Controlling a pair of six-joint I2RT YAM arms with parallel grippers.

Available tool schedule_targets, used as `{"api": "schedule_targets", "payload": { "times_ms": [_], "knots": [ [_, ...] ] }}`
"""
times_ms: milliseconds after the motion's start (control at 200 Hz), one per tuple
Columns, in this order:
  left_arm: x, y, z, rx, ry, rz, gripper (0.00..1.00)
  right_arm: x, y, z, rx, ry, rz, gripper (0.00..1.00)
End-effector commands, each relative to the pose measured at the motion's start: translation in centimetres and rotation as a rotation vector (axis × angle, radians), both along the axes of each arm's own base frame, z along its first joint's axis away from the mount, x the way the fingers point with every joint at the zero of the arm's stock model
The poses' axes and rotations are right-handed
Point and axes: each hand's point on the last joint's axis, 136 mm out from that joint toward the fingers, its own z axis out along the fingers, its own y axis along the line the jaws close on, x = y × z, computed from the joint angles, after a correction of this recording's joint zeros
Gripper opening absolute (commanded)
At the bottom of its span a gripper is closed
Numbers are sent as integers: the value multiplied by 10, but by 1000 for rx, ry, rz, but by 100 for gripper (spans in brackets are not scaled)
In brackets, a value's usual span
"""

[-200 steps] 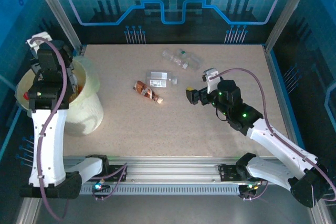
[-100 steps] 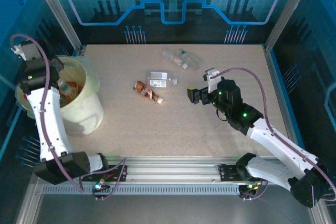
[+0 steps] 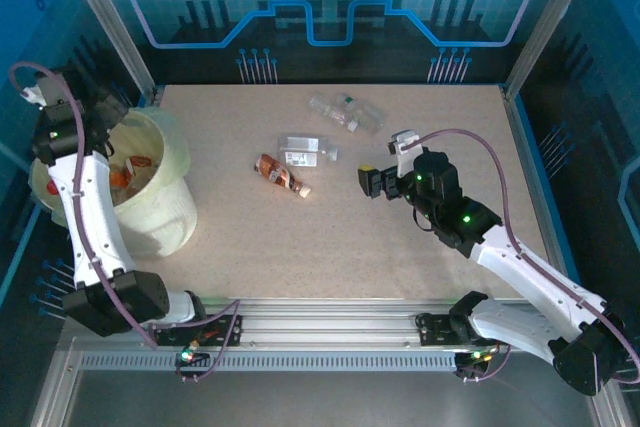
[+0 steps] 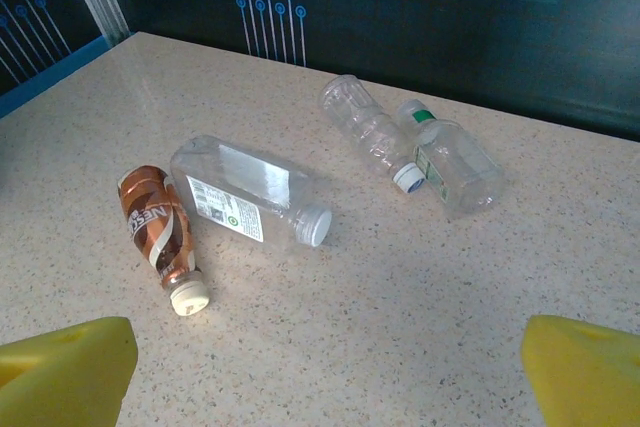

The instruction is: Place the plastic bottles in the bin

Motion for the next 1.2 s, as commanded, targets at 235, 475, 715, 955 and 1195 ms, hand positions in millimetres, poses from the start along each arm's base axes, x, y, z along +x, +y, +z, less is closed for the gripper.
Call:
{"api": "schedule_targets", "payload": {
  "times_ms": [235,475,715,955,1195],
  "knots": [
    [31,-121,55,34,-182,-287,97,10,-11,4,75,21,-90,100],
    [51,-207,40,68,-187,-425,99,10,-26,1,83,24,-170,100],
    [67,-274,-33,-27,-89,-523,99,10,-45,-5,107,11,-253,100],
    [88,-298,-136,-146,121,-517,99,3,-55,-9,147,41,-263,100],
    [99,-317,-216,-248,255,-492,99,-5,-55,-19,112,106,-241,100]
  ]
}}
